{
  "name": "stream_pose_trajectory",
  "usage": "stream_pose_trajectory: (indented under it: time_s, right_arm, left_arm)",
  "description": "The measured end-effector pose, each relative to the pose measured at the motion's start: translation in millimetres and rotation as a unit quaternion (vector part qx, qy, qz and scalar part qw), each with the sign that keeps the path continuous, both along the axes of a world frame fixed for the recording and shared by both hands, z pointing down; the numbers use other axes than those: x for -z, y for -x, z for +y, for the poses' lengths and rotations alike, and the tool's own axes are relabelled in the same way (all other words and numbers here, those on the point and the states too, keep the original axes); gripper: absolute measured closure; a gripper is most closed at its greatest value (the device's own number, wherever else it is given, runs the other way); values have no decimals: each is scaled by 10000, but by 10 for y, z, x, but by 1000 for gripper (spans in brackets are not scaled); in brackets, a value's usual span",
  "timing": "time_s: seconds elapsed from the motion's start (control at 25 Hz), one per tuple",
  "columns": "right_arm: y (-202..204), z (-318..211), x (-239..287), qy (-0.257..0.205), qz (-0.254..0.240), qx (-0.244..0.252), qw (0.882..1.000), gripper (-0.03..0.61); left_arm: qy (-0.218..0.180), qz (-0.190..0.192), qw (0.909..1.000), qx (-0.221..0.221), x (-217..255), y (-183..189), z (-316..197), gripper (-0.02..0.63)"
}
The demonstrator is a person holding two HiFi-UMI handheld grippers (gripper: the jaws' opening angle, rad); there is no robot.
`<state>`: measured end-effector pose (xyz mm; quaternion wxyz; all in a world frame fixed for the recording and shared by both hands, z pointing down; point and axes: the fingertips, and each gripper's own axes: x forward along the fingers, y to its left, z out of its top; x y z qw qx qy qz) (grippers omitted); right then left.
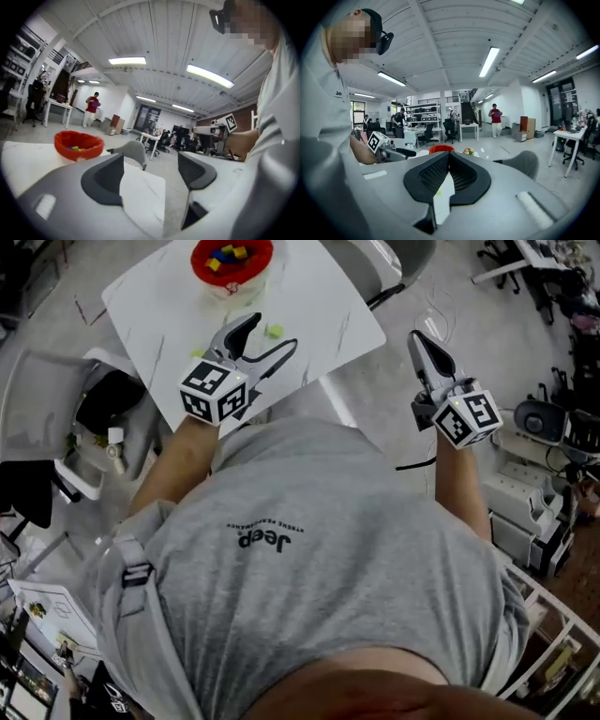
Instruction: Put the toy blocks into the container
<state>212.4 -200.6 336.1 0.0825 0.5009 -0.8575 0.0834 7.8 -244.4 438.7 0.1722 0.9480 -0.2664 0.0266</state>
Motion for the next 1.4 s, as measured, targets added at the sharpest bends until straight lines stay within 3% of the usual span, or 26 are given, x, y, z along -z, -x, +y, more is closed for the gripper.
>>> stream_pose_trajectory:
  time_s: [0.16, 0.32, 0.44, 0.72, 0.88, 0.92, 0.96, 1.0, 1.08, 1.16, 1.4]
  right_arm:
    - [627, -351, -279, 289, 111, 648, 9974, 574]
    - [1139, -579, -522, 534, 250, 1129, 9918, 574]
    - [1378, -694, -679, 667, 330, 1330, 9883, 574]
    - [1619, -873, -997, 901, 360, 1374, 9857, 574]
    - [1681, -932, -1079, 934, 367, 1360, 9856, 574]
    - [1684, -952, -1084, 923, 357, 1340, 9860, 575]
    - [1681, -970, -1084, 910, 338, 1311, 9866, 574]
    - [1673, -985, -1079, 895, 314, 1277, 9873, 575]
    - [1649, -1005, -1053, 857, 267, 1213, 9885, 574]
    - [1620, -1024, -1009, 805, 236, 1171, 9896, 575]
    - [1474, -1142, -801, 532, 129, 966, 9938, 574]
  left_arm:
    - [209, -554, 9946, 858, -506, 792, -190, 224]
    - [707, -1063, 9777, 1665, -1116, 1498, -305, 224]
    - [1043, -1390, 9633, 2048, -1572, 1825, -360, 224]
    - [1467, -2052, 9435, 2147, -2335, 1948, -471, 225]
    - [1787, -2649, 9219, 2190, -2623, 1970, -516, 238]
    - [1888, -2812, 9158, 2157, -2668, 1971, -516, 270]
    - [1967, -2935, 9114, 2109, -2699, 1968, -511, 363]
    - [2018, -2995, 9098, 2045, -2712, 1960, -503, 417]
    - [2031, -2923, 9149, 1903, -2640, 1929, -515, 417]
    - [1900, -2685, 9264, 1835, -2379, 1890, -626, 417]
    - [947, -2242, 9555, 1666, -1197, 1693, -1287, 417]
